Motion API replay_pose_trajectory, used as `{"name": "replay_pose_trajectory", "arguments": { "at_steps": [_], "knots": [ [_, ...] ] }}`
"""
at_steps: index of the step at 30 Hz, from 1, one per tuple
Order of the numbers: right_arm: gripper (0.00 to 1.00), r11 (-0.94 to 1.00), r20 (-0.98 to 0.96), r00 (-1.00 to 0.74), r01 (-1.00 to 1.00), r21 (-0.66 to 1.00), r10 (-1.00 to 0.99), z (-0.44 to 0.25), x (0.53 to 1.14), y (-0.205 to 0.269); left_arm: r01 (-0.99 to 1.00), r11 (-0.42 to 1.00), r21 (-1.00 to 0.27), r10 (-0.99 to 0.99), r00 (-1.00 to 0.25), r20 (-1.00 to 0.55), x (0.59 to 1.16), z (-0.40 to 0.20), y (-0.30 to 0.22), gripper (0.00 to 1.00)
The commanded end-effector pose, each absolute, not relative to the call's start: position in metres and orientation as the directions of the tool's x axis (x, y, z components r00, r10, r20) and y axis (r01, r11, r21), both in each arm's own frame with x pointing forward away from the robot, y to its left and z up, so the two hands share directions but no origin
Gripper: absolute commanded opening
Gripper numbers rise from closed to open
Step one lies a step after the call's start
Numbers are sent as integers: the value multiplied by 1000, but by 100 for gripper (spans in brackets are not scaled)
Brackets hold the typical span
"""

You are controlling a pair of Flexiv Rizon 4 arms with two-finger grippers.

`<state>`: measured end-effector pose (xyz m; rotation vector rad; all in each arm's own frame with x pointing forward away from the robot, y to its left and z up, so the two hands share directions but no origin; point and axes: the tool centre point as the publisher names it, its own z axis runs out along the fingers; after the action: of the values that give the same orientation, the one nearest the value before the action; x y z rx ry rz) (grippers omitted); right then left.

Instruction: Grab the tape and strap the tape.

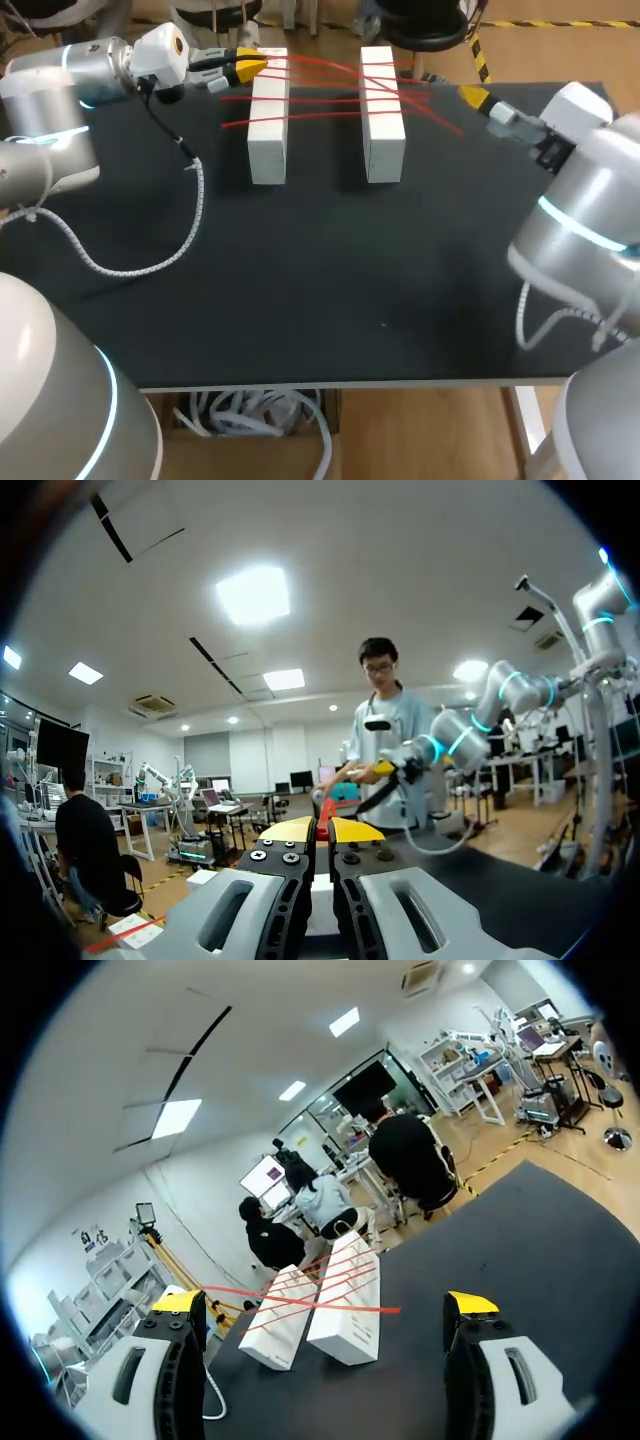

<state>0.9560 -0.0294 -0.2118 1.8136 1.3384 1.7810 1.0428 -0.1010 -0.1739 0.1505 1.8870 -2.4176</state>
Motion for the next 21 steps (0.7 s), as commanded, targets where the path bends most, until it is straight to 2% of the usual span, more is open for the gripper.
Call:
{"name": "replay_pose_trajectory", "arguments": {
  "at_steps": [1, 9, 21],
  "knots": [
    [100, -641, 651, -95, 119, 758, 753, -218, 955, -13, 117, -247, -962, 8, -992, -123, 1044, -176, -101, 0],
    [100, -706, 705, 42, 40, 707, 708, -225, 956, -2, 117, -247, -962, 8, -992, -123, 1044, -176, -101, 0],
    [100, -842, 791, 377, -49, 537, 482, -239, 958, 5, 117, -247, -962, 8, -992, -123, 1044, -176, -101, 0]
  ]
}}
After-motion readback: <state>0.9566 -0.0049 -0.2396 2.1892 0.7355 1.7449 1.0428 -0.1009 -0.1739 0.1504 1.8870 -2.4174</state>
